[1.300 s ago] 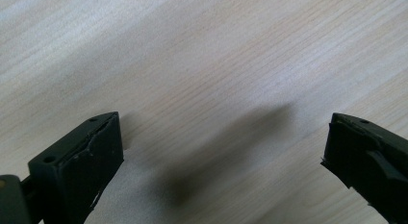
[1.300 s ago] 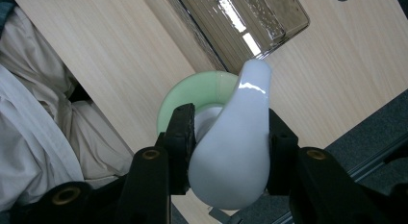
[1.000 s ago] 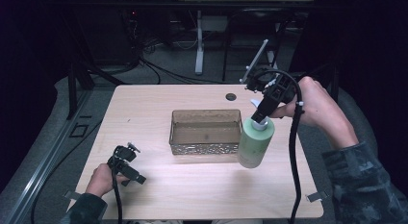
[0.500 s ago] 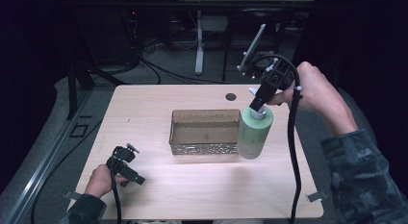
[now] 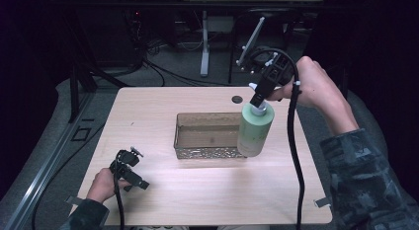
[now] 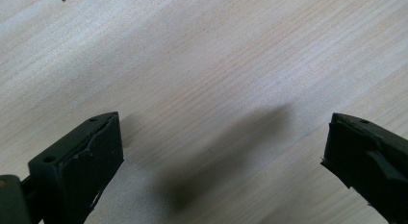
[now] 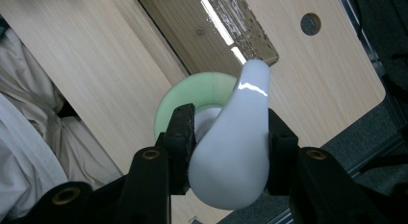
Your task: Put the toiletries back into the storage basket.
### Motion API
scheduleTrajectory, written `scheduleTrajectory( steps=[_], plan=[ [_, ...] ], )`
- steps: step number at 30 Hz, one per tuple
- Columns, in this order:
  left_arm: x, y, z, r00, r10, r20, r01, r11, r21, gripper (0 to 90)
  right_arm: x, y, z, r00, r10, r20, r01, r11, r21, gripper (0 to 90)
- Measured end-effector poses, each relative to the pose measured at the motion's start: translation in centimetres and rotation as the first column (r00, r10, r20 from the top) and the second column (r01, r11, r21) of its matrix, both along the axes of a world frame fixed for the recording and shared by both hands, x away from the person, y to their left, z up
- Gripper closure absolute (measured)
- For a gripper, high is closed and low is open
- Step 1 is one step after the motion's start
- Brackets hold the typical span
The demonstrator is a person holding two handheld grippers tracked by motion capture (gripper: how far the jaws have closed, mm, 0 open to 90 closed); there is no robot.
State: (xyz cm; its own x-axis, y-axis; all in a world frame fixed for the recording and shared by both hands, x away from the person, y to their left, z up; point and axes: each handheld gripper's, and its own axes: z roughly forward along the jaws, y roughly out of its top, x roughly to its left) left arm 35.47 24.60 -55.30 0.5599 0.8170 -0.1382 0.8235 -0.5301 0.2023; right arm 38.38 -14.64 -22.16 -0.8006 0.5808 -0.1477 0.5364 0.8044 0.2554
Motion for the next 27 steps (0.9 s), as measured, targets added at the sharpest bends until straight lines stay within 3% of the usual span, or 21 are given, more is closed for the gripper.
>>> scheduleTrajectory(
  steps=[27],
  plan=[
    [0.1,-0.2,-0.1,0.9997,-0.022,0.007,0.022,0.9997,0.008,0.1,2.0,0.9,0.0,0.9995,-0.009,0.032,0.009,1.0,0.002,62.6]
  ],
)
